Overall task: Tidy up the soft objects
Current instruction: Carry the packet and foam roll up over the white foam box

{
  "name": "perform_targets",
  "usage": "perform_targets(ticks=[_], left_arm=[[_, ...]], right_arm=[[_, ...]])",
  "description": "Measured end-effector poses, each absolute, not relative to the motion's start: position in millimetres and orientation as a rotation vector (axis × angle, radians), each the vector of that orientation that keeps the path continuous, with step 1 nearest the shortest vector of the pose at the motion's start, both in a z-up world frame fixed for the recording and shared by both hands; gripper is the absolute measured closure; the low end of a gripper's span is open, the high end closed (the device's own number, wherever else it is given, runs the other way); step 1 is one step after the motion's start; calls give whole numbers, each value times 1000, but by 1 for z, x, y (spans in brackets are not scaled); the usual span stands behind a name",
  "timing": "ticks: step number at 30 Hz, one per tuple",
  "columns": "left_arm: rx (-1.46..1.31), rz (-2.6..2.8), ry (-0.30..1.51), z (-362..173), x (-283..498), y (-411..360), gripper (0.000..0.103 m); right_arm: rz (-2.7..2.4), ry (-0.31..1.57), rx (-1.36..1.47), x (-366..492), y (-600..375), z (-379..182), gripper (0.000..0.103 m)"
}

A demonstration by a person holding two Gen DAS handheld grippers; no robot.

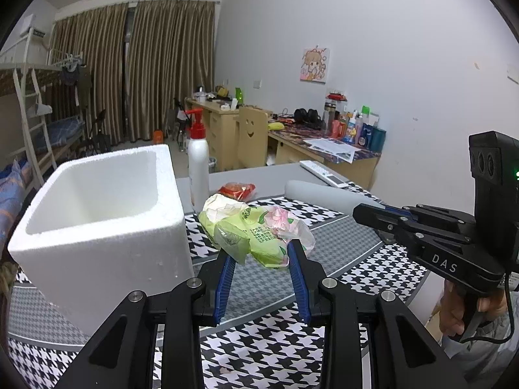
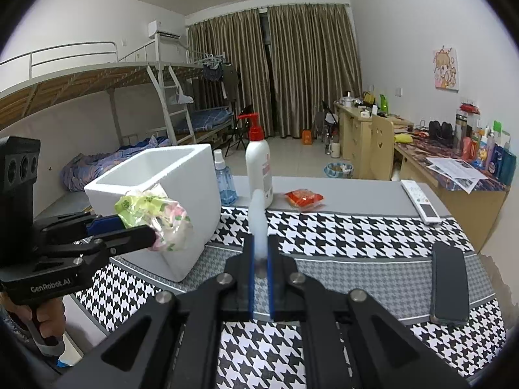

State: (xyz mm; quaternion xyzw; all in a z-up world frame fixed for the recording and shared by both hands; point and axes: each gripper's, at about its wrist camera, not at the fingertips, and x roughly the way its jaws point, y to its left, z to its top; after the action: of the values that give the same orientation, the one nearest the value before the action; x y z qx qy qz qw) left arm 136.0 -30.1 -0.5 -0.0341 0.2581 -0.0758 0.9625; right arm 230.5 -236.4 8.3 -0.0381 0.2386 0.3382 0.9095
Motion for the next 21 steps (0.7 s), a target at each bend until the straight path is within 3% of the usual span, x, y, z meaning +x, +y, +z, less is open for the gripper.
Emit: perform_targets(ticks=[21], left_arm=[[-55,-131,456,21,133,-24,68]], right_arm=[[710,421,-65,226,-233,28,94]])
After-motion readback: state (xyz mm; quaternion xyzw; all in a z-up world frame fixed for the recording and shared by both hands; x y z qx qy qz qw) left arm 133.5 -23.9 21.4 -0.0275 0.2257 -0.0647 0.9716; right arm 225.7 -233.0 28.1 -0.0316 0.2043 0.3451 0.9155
